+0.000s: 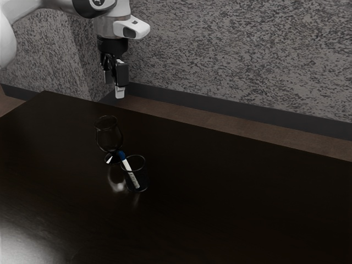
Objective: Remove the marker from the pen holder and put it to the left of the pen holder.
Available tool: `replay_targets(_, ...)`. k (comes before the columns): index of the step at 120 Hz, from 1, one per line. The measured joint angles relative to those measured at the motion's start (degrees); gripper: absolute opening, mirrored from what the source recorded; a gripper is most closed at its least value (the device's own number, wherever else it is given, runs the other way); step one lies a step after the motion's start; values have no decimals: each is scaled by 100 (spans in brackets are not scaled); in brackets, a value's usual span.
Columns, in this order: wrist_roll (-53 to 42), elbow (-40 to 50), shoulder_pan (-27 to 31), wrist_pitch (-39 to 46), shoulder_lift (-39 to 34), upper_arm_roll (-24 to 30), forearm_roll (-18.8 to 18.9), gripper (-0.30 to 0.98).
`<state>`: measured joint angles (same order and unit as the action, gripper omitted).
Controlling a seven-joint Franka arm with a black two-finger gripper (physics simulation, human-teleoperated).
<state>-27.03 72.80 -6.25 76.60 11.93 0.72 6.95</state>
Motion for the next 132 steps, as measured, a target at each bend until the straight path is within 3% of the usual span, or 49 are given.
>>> replay_targets(10, 0, -33, -42, -1, -30, 97, 5, 69)
replay_targets(18, 4, -166, -396, -2, -138, 297, 25, 69)
replay_targets(25, 9, -220, -517, 2, 173, 312, 28, 68)
replay_targets(65, 43, -14, -136, 390, 1396, 245, -395, 69)
replay_targets(99, 62, 1335, 309, 1324, 1311, 299, -937, 69)
replay_targets(132, 73, 1626, 750, 1954, 1384, 294, -1205, 69)
